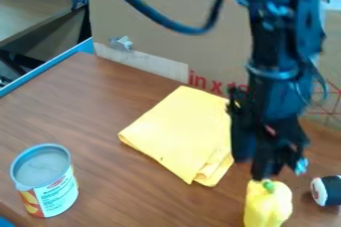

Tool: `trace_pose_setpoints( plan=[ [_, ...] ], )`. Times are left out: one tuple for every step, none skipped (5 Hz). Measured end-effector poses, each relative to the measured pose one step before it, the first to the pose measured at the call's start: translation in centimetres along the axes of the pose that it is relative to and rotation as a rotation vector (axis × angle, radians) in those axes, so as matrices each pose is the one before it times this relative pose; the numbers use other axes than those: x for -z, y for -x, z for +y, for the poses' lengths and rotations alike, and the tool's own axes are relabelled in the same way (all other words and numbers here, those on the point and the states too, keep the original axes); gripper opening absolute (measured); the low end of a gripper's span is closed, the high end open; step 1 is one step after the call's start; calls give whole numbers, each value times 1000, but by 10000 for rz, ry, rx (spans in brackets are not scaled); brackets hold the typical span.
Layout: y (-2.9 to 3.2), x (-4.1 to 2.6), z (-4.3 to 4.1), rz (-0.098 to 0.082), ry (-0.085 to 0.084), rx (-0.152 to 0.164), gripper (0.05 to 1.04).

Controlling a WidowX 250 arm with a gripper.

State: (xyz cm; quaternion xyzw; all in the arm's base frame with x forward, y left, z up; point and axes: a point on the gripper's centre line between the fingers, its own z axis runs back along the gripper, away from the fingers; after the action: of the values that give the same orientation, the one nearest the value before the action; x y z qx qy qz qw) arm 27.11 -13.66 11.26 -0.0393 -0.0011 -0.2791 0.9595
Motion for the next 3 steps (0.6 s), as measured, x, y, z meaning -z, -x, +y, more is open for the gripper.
trace_pose_setpoints(
  plan=[
    [1560,-2471,734,-632,-254,-426,932],
    [3550,-2111,1663,-5,-606,-766,1005],
    [4730,-417,2945,404,-493,-1347,1001]
  ],
)
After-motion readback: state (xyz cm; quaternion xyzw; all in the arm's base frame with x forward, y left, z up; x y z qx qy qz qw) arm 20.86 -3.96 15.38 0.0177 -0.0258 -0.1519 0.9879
